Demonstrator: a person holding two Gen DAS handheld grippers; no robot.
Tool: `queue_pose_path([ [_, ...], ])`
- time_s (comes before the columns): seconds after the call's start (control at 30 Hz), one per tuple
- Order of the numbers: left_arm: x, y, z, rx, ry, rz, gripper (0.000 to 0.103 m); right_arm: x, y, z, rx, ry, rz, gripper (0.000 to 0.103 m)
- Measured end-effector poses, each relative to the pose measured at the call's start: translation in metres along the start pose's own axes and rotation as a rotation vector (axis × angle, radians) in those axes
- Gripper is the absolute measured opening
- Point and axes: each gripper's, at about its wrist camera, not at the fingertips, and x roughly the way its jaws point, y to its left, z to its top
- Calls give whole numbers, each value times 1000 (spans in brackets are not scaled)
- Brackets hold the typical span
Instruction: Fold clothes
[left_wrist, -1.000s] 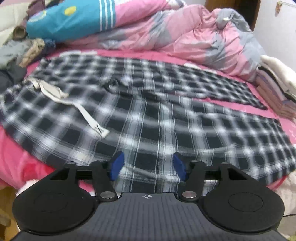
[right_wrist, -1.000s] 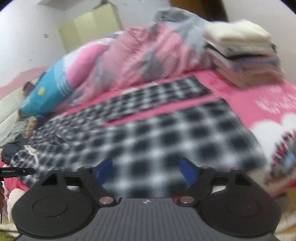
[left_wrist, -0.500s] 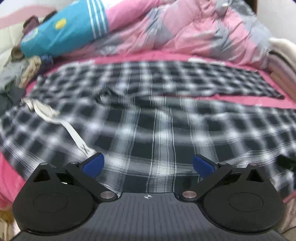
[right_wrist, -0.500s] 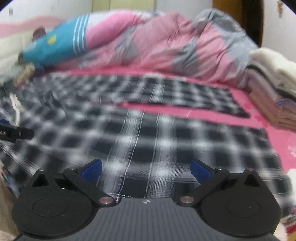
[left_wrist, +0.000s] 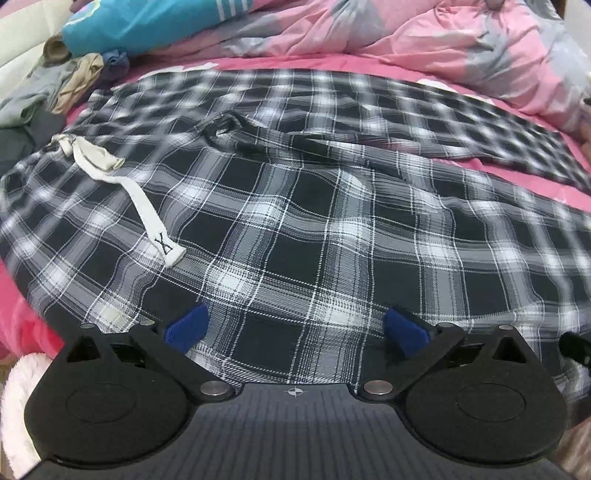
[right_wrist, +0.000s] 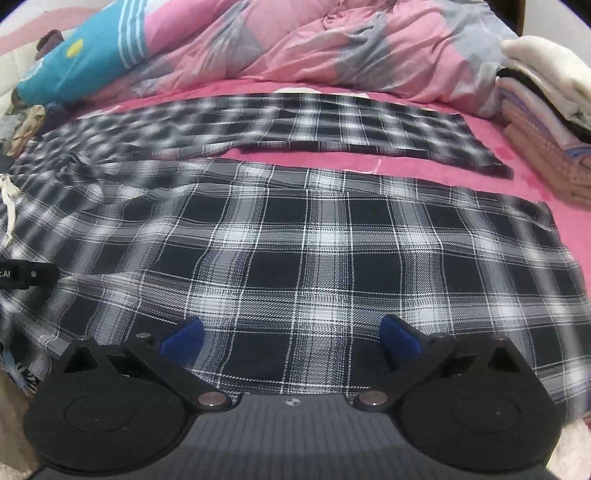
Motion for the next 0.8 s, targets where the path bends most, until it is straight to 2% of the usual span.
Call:
queue_pose_path([
  [0.2, 7, -3, 11, -18, 55, -12, 103, 0, 2, 0, 15, -3, -22, 103],
  [0.4, 9, -7, 11, -4, 72, -4, 103, -6, 5, 4, -17, -15, -17, 103],
  [0.53, 8, -9, 11, -1, 79, -2, 103, -13, 12, 19, -7, -79, 18, 103],
  [0.7, 6, -11, 9, 5, 76, 5, 103, 7, 23, 34, -34, -148, -54, 103],
  [0.8, 5, -12, 8, 8, 74, 8, 103, 29, 23, 31, -21, -123, -72, 103],
])
